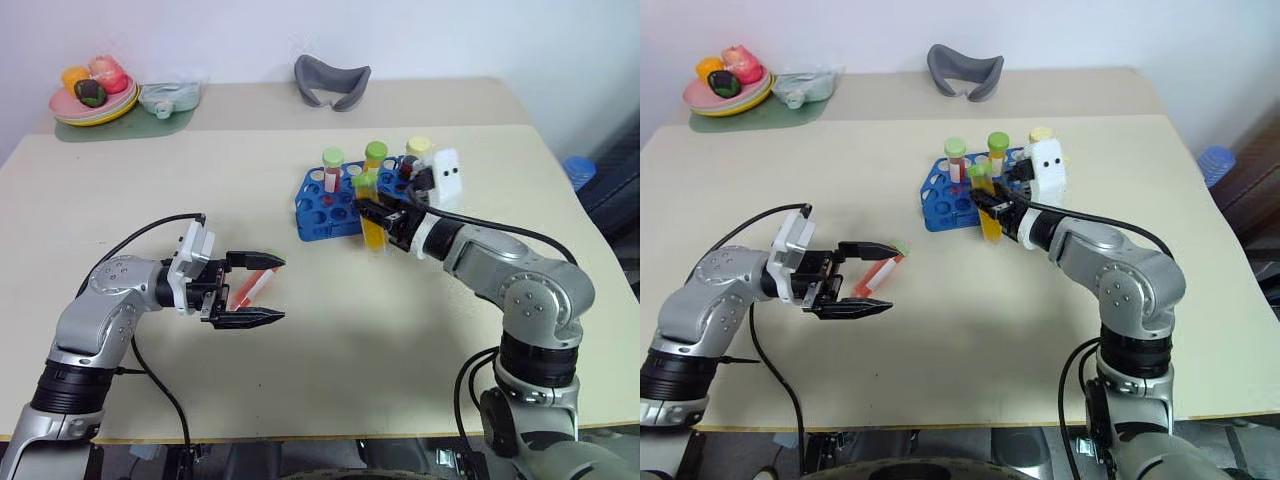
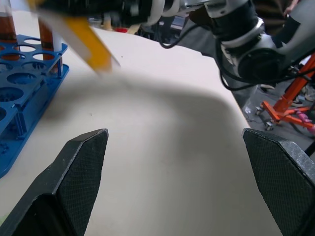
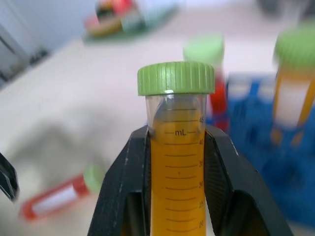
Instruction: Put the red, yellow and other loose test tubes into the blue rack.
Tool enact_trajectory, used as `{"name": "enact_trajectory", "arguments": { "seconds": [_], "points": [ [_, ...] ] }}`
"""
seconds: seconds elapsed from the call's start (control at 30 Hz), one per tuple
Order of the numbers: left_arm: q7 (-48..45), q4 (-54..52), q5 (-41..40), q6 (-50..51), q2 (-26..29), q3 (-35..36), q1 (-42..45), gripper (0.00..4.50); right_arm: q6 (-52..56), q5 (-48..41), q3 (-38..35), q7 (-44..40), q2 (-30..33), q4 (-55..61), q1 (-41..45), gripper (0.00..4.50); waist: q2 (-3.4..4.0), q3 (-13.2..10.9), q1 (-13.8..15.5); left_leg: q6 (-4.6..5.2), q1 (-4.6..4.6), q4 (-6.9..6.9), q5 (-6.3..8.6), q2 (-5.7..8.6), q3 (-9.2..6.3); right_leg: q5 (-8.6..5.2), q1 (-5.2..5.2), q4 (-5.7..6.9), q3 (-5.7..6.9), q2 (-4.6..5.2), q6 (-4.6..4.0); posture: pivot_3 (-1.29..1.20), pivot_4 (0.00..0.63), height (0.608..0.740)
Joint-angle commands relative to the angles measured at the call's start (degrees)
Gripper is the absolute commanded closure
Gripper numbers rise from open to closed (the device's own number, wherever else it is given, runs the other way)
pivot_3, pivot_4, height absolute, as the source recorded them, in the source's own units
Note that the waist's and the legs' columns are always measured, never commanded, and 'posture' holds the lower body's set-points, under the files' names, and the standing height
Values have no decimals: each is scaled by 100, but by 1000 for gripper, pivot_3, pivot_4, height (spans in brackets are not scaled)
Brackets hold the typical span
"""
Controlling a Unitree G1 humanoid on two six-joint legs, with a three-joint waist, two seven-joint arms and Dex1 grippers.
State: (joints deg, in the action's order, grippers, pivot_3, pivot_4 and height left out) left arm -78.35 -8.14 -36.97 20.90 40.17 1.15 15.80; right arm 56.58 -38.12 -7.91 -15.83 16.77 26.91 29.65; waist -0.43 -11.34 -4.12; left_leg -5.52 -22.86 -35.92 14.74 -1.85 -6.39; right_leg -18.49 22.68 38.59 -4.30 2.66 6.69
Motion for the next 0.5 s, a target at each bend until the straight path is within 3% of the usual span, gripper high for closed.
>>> {"name": "enact_trajectory", "arguments": {
  "seconds": [0.03, 0.3, 0.5],
  "points": [
    [52, -186, -130, -6, 21, 203, -61, 0, -1186, 258, 23, -187, -261, 154, -41, 3726, 0, 0, 5, 0, 0, 0, 0, 0, 0, 0, 0, 1, 0, 0, 0, 0, 150, 740],
    [196, -273, -202, 67, 39, 264, -119, 0, -3109, 980, 364, -571, -688, -712, -159, 3726, 0, 0, 7, -1, -1, -2, 0, 0, 0, 0, -1, 0, 0, 2, 0, 0, 150, 740],
    [369, -429, -286, 165, 68, 401, -270, 0, -4996, 1553, 354, -936, -1012, -2240, -97, 3726, 1, 0, 10, -1, 2, -2, -1, 0, 0, 0, -1, 2, 0, 1, 0, 0, 150, 740]
  ]
}}
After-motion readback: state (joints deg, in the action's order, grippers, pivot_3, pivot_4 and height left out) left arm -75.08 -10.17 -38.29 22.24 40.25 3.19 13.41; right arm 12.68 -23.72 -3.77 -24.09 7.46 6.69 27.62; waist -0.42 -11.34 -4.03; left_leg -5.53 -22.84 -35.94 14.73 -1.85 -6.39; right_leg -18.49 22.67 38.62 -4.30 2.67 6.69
